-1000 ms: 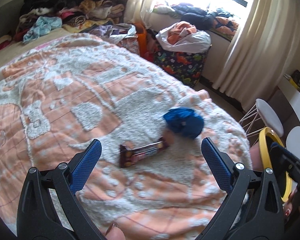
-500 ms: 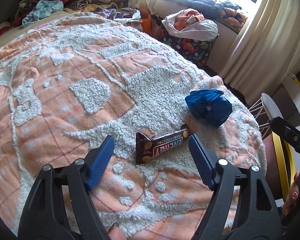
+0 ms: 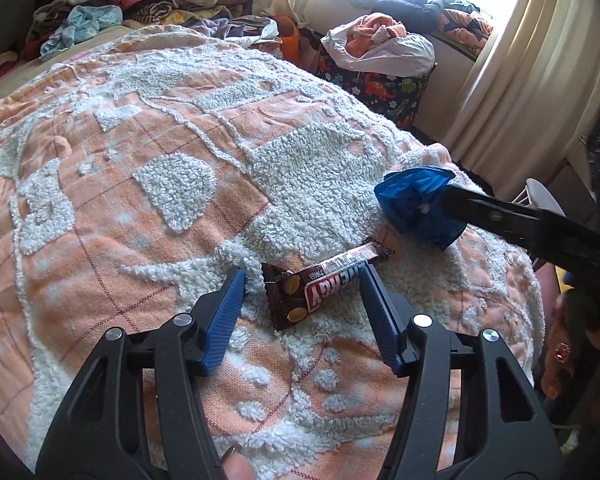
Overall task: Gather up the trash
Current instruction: 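Grasp the brown chocolate bar with the left tool while the right tool grasps the blue cloth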
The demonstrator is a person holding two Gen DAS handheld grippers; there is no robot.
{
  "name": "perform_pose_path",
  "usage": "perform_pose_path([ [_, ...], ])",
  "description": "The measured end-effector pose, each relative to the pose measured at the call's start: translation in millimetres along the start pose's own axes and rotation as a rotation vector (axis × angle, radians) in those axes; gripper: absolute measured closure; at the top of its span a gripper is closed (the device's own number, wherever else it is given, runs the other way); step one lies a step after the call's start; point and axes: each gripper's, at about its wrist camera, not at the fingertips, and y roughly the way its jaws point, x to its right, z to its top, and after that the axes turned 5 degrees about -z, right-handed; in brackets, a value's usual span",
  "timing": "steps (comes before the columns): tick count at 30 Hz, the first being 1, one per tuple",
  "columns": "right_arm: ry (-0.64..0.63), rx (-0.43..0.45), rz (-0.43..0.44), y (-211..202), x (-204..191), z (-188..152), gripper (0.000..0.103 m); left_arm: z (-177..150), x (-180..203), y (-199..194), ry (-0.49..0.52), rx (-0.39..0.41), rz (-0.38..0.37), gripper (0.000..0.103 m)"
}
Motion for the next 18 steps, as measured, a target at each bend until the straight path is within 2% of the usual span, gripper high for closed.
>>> perform_pose_path([
  [1, 0.005, -0.013, 0.006, 4.7, 0.3, 0.3, 0.057, 0.2, 1.1, 0.0, 0.004, 0.002, -0.002, 0.058],
  [2, 0.008, -0.024, 0.019, 8.3, 0.4, -0.1, 0.069, -0.2, 2.7, -0.2, 0.009, 0.004, -0.002, 0.061],
  [3, 0.009, -0.029, 0.027, 10.1, 0.1, -0.7, 0.077, -0.1, 4.4, 0.1, 0.017, 0.003, -0.001, 0.062],
  [5, -0.001, -0.014, 0.031, 8.2, -2.0, -1.6, 0.081, 0.0, 6.8, 0.9, 0.033, 0.003, 0.009, 0.07],
  [8, -0.003, -0.001, 0.036, 2.5, -2.4, -5.1, 0.084, 1.2, 7.4, 0.7, 0.033, 0.002, -0.007, 0.087],
  [12, 0.012, 0.019, 0.038, -11.2, 2.6, -12.5, 0.084, 1.9, 12.3, -0.4, 0.054, 0.004, -0.021, 0.09],
  [13, 0.015, 0.024, 0.035, -14.6, 3.9, -14.3, 0.085, 2.1, 13.2, -1.2, 0.055, 0.006, -0.031, 0.093],
  [18, 0.032, 0.06, 0.023, -35.3, 11.1, -21.6, 0.085, 4.6, 19.3, -6.7, 0.063, 0.019, -0.052, 0.095],
])
